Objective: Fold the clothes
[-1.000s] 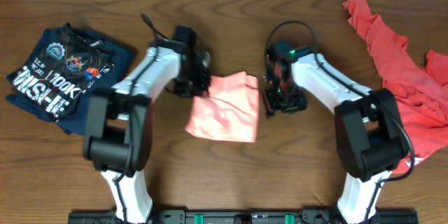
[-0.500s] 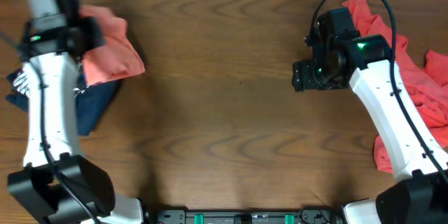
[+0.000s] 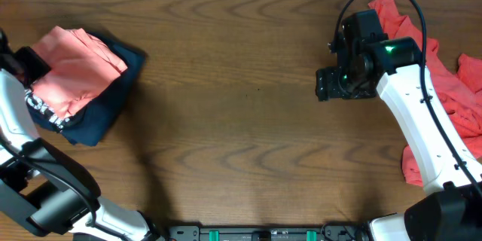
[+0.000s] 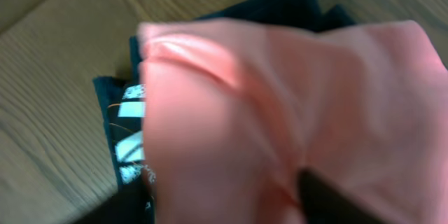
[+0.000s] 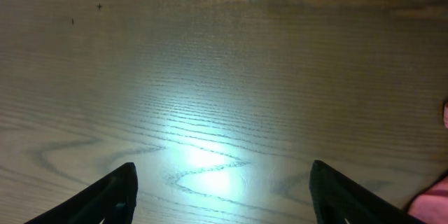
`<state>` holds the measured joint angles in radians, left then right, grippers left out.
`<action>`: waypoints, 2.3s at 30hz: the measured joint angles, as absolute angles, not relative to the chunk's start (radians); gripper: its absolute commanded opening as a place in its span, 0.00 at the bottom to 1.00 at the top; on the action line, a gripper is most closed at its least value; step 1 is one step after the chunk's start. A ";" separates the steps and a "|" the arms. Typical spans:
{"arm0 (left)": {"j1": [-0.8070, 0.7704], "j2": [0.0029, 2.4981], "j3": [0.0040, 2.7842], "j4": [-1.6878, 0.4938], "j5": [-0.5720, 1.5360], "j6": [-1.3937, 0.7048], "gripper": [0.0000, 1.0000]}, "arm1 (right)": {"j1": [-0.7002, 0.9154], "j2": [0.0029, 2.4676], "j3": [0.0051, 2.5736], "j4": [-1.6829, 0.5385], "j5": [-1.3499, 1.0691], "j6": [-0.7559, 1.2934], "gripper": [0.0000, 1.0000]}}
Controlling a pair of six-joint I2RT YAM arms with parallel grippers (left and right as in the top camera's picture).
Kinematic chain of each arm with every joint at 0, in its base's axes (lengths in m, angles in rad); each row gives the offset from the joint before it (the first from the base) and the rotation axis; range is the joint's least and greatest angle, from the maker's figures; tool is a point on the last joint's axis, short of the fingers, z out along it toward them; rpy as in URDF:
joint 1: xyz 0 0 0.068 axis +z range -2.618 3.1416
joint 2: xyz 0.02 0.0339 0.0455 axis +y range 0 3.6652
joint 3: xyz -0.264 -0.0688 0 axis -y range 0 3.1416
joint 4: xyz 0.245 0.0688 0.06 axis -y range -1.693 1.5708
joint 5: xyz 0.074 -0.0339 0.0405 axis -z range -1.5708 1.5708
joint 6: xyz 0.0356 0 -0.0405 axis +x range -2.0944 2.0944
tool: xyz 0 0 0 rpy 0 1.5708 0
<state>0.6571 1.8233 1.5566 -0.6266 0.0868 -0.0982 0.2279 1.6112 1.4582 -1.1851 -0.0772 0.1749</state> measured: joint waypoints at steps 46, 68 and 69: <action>-0.205 0.971 1.172 -0.998 0.132 -0.164 0.98 | -0.114 0.942 1.048 -0.943 -0.131 0.189 0.99; -0.221 0.442 1.023 -0.943 0.096 -0.177 0.98 | -0.106 0.386 0.879 -1.230 -0.093 0.189 0.99; -0.221 0.442 1.023 -0.943 0.096 -0.178 0.98 | -0.106 0.386 0.879 -1.230 -0.093 0.189 0.99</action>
<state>-0.2211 0.4423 1.0225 -0.9428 0.0963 -0.1783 -0.1062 0.3859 0.8791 -1.2304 -0.0933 0.1894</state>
